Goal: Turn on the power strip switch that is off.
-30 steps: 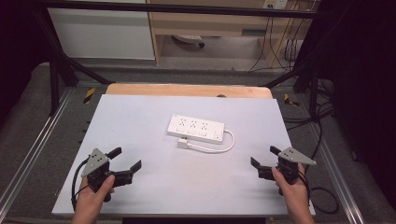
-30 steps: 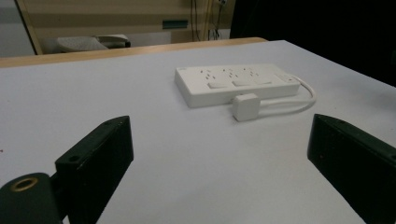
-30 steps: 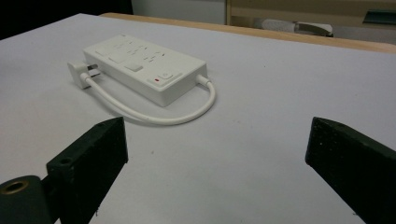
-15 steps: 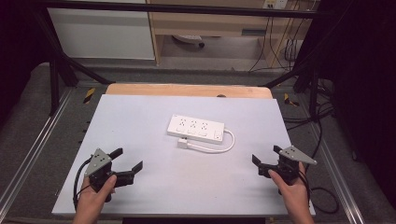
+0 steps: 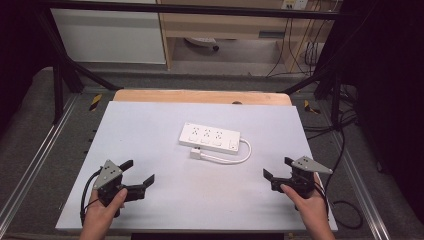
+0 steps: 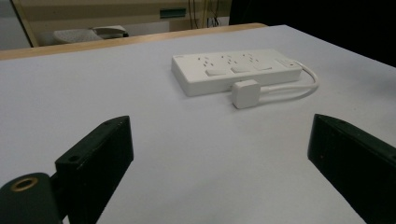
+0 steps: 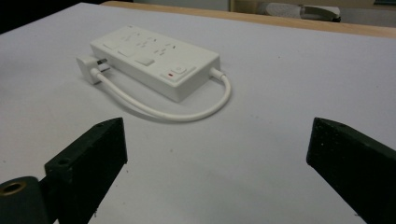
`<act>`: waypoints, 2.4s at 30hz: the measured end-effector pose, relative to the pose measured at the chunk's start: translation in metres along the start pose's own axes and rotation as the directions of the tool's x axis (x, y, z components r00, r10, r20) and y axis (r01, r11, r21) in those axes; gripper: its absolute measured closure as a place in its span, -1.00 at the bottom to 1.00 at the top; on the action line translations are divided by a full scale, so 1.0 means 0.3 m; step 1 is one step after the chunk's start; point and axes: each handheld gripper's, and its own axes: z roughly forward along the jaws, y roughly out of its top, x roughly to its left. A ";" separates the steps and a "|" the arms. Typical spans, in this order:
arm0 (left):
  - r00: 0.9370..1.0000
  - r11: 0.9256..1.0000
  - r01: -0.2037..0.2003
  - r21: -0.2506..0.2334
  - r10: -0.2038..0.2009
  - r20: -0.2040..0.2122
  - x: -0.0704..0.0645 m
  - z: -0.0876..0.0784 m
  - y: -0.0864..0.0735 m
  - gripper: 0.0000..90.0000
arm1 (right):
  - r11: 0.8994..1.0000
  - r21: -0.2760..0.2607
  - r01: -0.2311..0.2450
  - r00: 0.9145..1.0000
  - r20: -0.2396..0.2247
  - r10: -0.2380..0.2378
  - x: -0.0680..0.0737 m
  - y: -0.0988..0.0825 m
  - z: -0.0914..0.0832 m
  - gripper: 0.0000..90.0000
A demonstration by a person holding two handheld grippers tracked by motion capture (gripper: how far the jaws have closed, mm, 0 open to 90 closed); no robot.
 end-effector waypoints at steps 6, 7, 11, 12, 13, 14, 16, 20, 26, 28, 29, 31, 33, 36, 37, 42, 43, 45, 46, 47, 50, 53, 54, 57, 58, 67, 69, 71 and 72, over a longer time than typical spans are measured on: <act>1.000 1.000 0.018 -0.010 -0.018 -0.008 0.017 -0.002 0.002 -0.84 | 1.000 0.001 -0.005 1.000 -0.015 0.005 0.013 0.033 0.005 -0.85; 1.000 1.000 0.018 -0.009 -0.018 -0.007 0.016 -0.002 0.001 -0.84 | 1.000 0.006 -0.005 1.000 -0.016 0.006 0.014 0.034 0.007 -0.86; 1.000 1.000 0.020 -0.002 -0.020 -0.003 0.009 0.004 -0.001 -0.84 | 0.999 0.036 0.013 1.000 -0.025 -0.012 0.022 0.037 0.019 -0.86; 1.000 1.000 0.020 -0.002 -0.020 -0.003 0.009 0.004 -0.001 -0.84 | 0.999 0.041 0.021 0.999 -0.026 -0.020 0.024 0.040 0.023 -0.87; 1.000 1.000 0.013 0.004 -0.013 -0.006 0.008 0.007 -0.001 -0.84 | 0.999 0.044 0.027 0.999 -0.027 -0.026 0.027 0.043 0.026 -0.87; 1.000 1.000 0.016 0.004 -0.016 -0.005 0.007 0.009 -0.001 -0.84 | 0.998 0.047 0.032 0.999 -0.032 -0.031 0.029 0.046 0.029 -0.89; 1.000 1.000 0.013 0.007 -0.013 -0.006 0.007 0.010 -0.002 -0.84 | 0.998 0.050 0.037 0.999 -0.040 -0.035 0.032 0.049 0.032 -0.90; 1.000 1.000 0.010 0.010 -0.010 -0.009 0.008 0.008 -0.005 -0.84 | 0.997 0.046 0.062 0.997 -0.055 -0.059 0.046 0.075 0.046 -0.78; 1.000 1.000 0.010 0.007 -0.010 -0.006 0.005 0.006 -0.004 -0.84 | 0.996 0.022 0.087 0.994 -0.062 -0.086 0.063 0.128 0.046 -0.71; 1.000 1.000 0.009 0.009 -0.008 -0.008 0.006 0.005 -0.005 -0.84 | 0.996 0.018 0.090 0.994 -0.071 -0.089 0.067 0.146 0.046 -0.71; 1.000 1.000 0.010 0.010 -0.010 -0.009 0.007 0.006 -0.005 -0.84 | 0.995 0.017 0.095 0.993 -0.072 -0.094 0.067 0.154 0.047 -0.71; 1.000 1.000 0.012 0.013 -0.012 -0.009 0.008 0.007 -0.007 -0.84 | 0.995 0.013 0.097 0.992 -0.080 -0.096 0.068 0.171 0.050 -0.74; 1.000 1.000 0.008 0.015 -0.008 -0.008 0.007 0.008 -0.007 -0.84 | 0.995 0.012 0.100 0.992 -0.078 -0.098 0.068 0.179 0.052 -0.74; 1.000 1.000 -0.007 0.020 0.007 -0.006 0.001 0.010 -0.007 -0.84 | 0.995 0.003 0.099 0.992 -0.081 -0.098 0.064 0.210 0.062 -0.81; 1.000 1.000 -0.014 0.022 0.014 -0.008 -0.002 0.011 -0.006 -0.84 | 0.996 0.002 0.095 0.992 -0.078 -0.094 0.062 0.217 0.064 -0.88; 1.000 1.000 -0.003 0.021 0.003 -0.012 0.000 0.013 -0.008 -0.90 | 0.998 0.001 0.065 0.995 -0.079 -0.065 0.051 0.244 0.072 -0.93; 1.000 1.000 -0.005 0.020 0.005 -0.019 0.000 0.013 -0.007 -0.89 | 0.998 -0.003 0.067 0.995 -0.080 -0.067 0.049 0.248 0.073 -0.93; 1.000 1.000 -0.008 0.017 0.009 -0.020 0.001 0.011 -0.007 -0.89 | 0.998 -0.004 0.065 0.994 -0.086 -0.065 0.048 0.255 0.075 -0.94; 1.000 1.000 -0.008 0.018 0.008 -0.020 0.002 0.011 -0.007 -0.89 | 0.998 -0.007 0.065 0.994 -0.086 -0.066 0.047 0.257 0.077 -0.93; 1.000 1.000 -0.006 0.019 0.006 -0.019 0.002 0.012 -0.008 -0.89 | 0.998 -0.008 0.065 0.994 -0.088 -0.065 0.047 0.260 0.080 -0.92; 1.000 1.000 -0.004 0.023 0.004 -0.017 0.002 0.012 -0.009 -0.89 | 0.999 -0.019 0.048 0.995 -0.092 -0.049 0.045 0.267 0.095 -0.85; 1.000 1.000 -0.006 0.025 0.006 -0.021 0.002 0.013 -0.011 -0.88 | 0.999 -0.035 0.025 0.995 -0.097 -0.028 0.045 0.280 0.109 -0.76; 1.000 1.000 -0.005 0.025 0.006 -0.023 0.002 0.013 -0.011 -0.88 | 0.999 -0.033 0.014 0.995 -0.097 -0.018 0.042 0.286 0.113 -0.76; 1.000 1.000 -0.006 0.025 0.006 -0.024 0.002 0.013 -0.011 -0.88 | 0.999 -0.040 0.011 0.996 -0.090 -0.014 0.041 0.298 0.120 -0.70; 1.000 1.000 -0.006 0.025 0.007 -0.025 0.002 0.014 -0.010 -0.88 | 0.999 -0.036 0.020 0.996 -0.082 -0.023 0.041 0.311 0.126 -0.61; 1.000 1.000 -0.010 0.029 0.011 -0.024 0.002 0.016 -0.012 -0.88 | 0.997 -0.045 0.059 0.995 -0.072 -0.062 0.046 0.364 0.163 0.02; 1.000 0.999 -0.014 0.032 0.015 -0.024 0.002 0.017 -0.012 -0.88 | 0.996 -0.040 0.081 0.994 -0.073 -0.084 0.052 0.374 0.175 0.10; 1.000 0.999 -0.012 0.033 0.013 -0.023 0.002 0.018 -0.012 -0.88 | 0.995 -0.036 0.091 0.993 -0.076 -0.094 0.055 0.379 0.181 0.13; 1.000 0.999 -0.013 0.033 0.013 -0.023 0.001 0.020 -0.013 -0.88 | 0.994 -0.032 0.102 0.991 -0.081 -0.104 0.058 0.388 0.192 0.22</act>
